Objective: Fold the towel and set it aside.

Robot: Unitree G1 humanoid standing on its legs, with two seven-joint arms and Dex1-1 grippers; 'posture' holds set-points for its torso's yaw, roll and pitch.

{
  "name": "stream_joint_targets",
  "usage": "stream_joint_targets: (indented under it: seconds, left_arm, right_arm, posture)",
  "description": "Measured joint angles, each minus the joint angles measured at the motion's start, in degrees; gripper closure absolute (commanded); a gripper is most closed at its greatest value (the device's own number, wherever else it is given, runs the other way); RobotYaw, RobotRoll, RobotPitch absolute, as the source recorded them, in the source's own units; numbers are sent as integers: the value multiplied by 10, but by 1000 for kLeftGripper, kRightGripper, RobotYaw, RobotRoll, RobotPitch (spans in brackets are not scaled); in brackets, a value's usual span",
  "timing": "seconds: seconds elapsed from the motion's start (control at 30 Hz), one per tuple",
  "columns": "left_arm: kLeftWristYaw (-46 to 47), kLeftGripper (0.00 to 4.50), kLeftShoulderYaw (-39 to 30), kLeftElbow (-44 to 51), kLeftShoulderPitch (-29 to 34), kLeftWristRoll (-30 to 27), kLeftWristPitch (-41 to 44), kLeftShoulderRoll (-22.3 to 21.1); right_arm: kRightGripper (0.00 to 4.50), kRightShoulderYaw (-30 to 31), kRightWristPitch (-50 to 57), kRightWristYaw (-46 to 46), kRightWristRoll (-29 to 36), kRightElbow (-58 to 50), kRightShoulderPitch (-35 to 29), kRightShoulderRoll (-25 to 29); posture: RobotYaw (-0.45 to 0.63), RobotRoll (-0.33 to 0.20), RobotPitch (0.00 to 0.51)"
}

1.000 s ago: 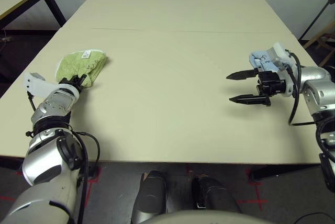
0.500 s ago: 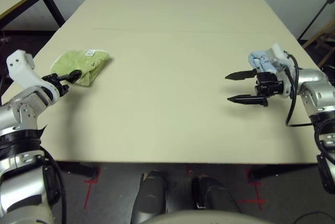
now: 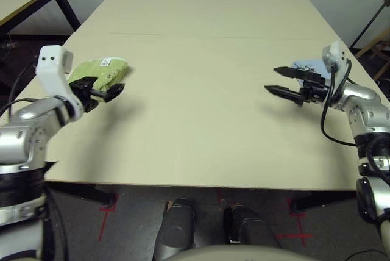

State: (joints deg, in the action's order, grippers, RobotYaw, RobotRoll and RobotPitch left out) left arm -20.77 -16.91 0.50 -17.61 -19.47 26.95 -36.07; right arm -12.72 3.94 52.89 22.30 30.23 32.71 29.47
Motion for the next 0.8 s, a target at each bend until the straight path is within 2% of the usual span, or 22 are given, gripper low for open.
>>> stream_joint_targets:
  seconds: [0.13,0.3,0.5,0.63,0.8]
  left_arm:
    - [90,27,-2,-90,11,89,-173,53]
    - [173,27,-20,-152,25,149,-291,60]
    - [199,27,-48,-188,60,144,-342,90]
    - [194,27,-59,-202,70,123,-359,107]
    - [196,27,-78,-219,67,103,-374,111]
  right_arm:
    - [0,-42,-68,-137,-12,-39,-52,-59]
    - [0,-52,-120,-262,-43,-95,-92,-101]
    - [0,-66,-141,-356,-68,-106,-118,-119]
    - [0,-62,-154,-371,-77,-89,-129,-126]
    - [0,-62,-158,-378,-80,-56,-127,-129]
  posture:
    - [146,0,122]
    - [126,0,112]
    - [120,0,104]
    - [126,0,87]
    - [117,0,97]
